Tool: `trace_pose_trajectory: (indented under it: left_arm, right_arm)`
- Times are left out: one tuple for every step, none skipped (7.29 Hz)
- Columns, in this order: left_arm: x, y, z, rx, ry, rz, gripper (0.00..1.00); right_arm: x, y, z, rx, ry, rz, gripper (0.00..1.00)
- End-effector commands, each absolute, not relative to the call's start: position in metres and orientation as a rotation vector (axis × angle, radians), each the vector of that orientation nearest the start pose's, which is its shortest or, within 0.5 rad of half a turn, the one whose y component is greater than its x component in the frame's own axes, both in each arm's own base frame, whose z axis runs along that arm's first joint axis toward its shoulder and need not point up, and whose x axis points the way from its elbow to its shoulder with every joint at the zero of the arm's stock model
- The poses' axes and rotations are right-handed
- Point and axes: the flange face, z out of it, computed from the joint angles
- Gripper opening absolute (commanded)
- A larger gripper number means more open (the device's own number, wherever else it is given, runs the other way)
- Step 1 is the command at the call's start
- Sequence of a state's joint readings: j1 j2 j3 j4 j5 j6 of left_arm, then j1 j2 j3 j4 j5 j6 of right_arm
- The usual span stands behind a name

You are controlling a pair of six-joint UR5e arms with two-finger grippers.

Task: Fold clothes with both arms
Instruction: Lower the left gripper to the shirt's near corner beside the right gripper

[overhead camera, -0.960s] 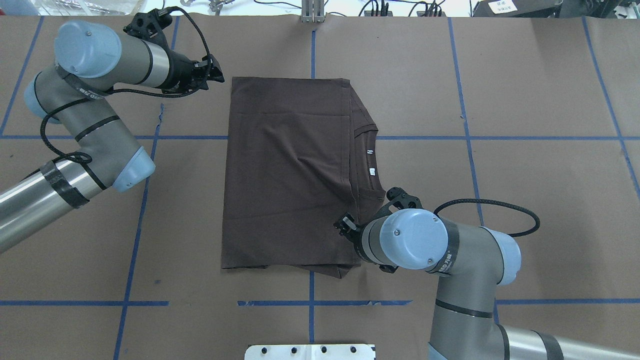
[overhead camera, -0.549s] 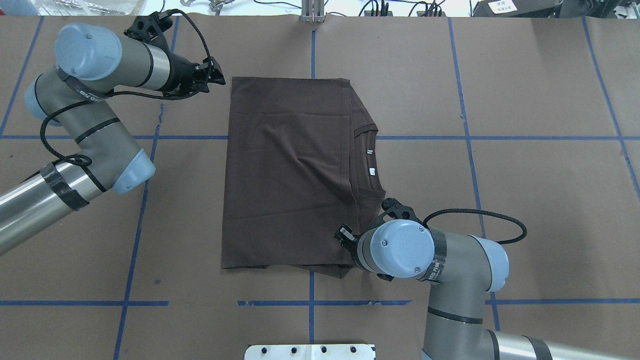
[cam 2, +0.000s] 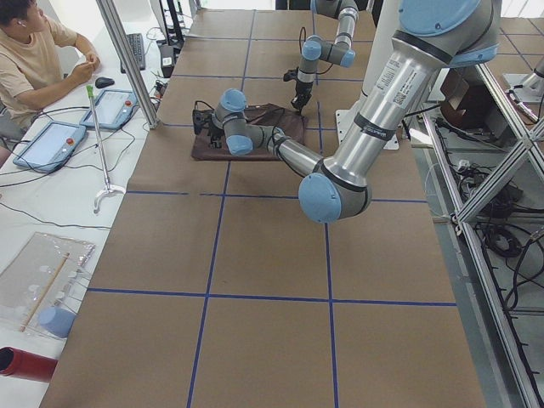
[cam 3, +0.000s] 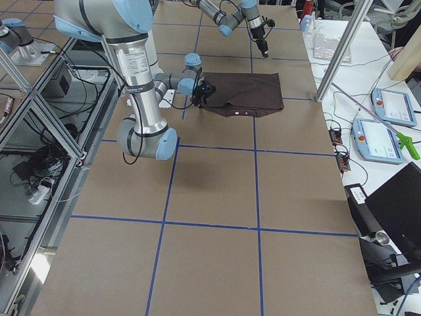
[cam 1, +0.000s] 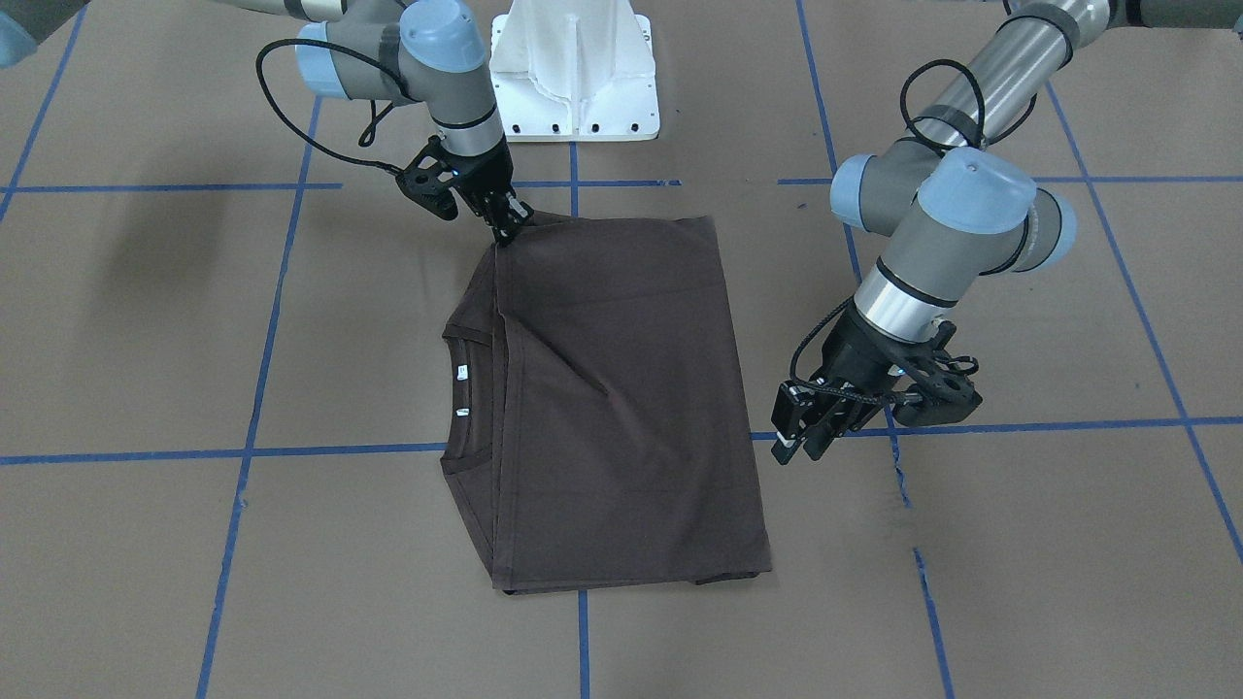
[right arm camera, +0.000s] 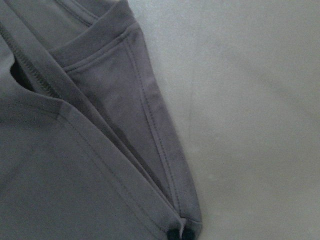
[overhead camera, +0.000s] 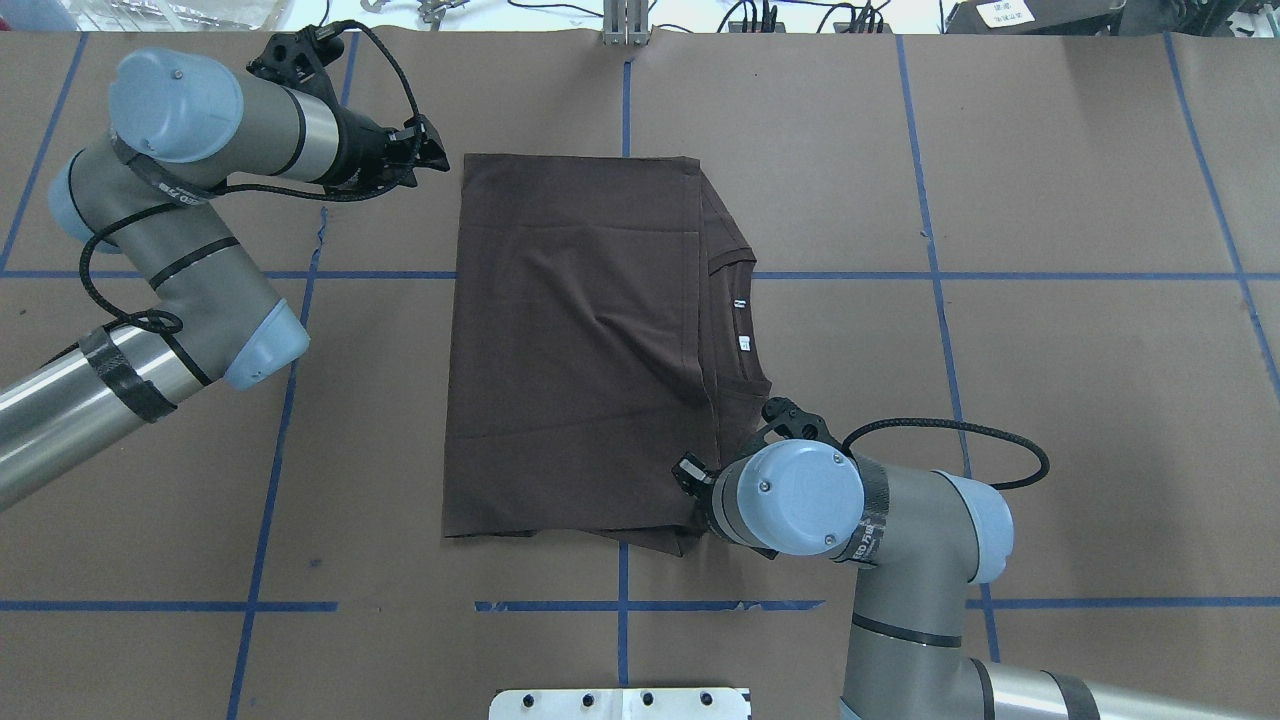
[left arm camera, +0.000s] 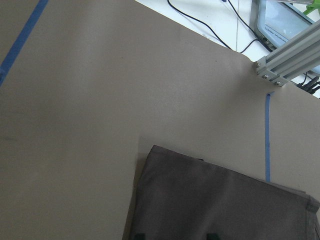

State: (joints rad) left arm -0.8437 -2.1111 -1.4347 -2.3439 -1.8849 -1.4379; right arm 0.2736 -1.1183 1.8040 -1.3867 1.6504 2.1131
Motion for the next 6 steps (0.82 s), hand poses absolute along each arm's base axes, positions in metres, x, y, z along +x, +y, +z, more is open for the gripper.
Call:
trace_pose_trajectory:
  left_arm:
    - [0.383,-0.586,0.322,0.308,1.173,-0.438,0.51]
    - [0.381,-0.584,0.323,0.308,1.173,-0.438,0.51]
    - [0.380,-0.583,0.325,0.308,1.171,-0.438,0.51]
    - [0.378,-0.581,0.319,0.311,1.179,-0.435,0.51]
    - [0.374,-0.573,0.305,0.295,1.186,-0.425,0.51]
    - [0.360,-0.548,0.302,0.236,1.212,-0.437,0.51]
  right_arm:
    - [-0.571,-0.292,0.279,-0.194,-0.882,0.726,0.00]
    - [-0.568,-0.295,0.277,-0.195,-0.885,0.730,0.00]
    - [-0.566,-0.297,0.276,-0.199,-0.888,0.731,0.00]
    - [-0.564,-0.296,0.276,-0.202,-0.888,0.730,0.00]
    - [-0.559,-0.295,0.274,-0.208,-0.896,0.728,0.00]
    - [-0.554,-0.290,0.268,-0.211,-0.889,0.727,0.00]
